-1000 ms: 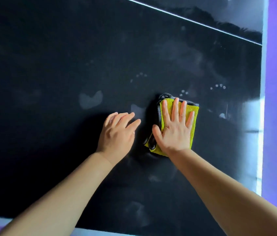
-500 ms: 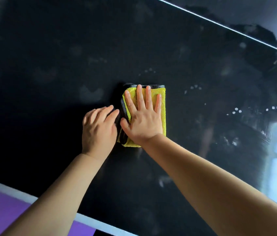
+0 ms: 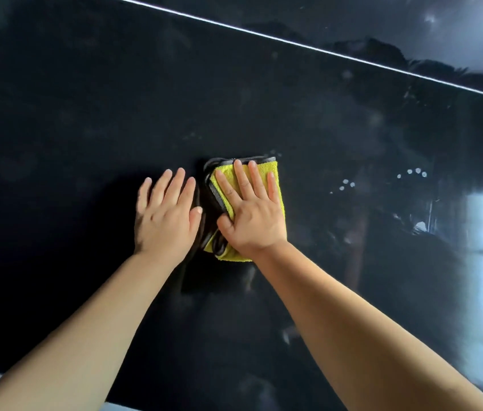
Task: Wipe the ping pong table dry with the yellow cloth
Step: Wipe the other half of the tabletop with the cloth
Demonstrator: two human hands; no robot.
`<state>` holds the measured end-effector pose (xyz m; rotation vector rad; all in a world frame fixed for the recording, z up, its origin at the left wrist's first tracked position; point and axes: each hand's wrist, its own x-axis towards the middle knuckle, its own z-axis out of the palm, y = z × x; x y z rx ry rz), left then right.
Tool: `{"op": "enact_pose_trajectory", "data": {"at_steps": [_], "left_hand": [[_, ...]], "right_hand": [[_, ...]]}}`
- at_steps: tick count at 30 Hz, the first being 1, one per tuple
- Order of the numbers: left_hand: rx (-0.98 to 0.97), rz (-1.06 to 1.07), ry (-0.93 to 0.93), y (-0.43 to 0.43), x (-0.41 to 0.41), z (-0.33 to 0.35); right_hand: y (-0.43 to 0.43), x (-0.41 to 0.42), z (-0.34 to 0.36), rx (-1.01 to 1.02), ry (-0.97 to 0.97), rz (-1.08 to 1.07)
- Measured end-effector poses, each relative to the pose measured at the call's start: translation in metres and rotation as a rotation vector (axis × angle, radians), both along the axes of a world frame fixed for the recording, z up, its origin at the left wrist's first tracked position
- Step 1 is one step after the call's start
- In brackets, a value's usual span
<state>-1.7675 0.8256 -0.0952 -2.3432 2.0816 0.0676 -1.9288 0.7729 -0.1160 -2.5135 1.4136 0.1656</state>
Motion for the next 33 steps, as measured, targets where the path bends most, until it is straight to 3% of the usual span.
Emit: {"op": "enact_pose_trajectory", "data": {"at_steps": [12, 21, 30, 33], "left_hand": [[0.036, -0.226, -0.050, -0.089, -0.147, -0.005], [-0.028, -0.241, 0.003, -0.132, -0.181, -0.011], [-0.018, -0.236, 0.117, -0.141, -0.185, -0.024], [-0.022, -0.241, 0.111, -0.142, -0.185, -0.025]], "right_hand": [[-0.026, -0.204, 0.002, -0.027, 0.029, -0.424], [-0.037, -0.334, 0.004, -0.026, 0.064, -0.742], [-0.070, -0.324, 0.002, 0.006, 0.114, -0.970], [-0.092, -0.292, 0.002, -0.008, 0.094, -0.898]]}}
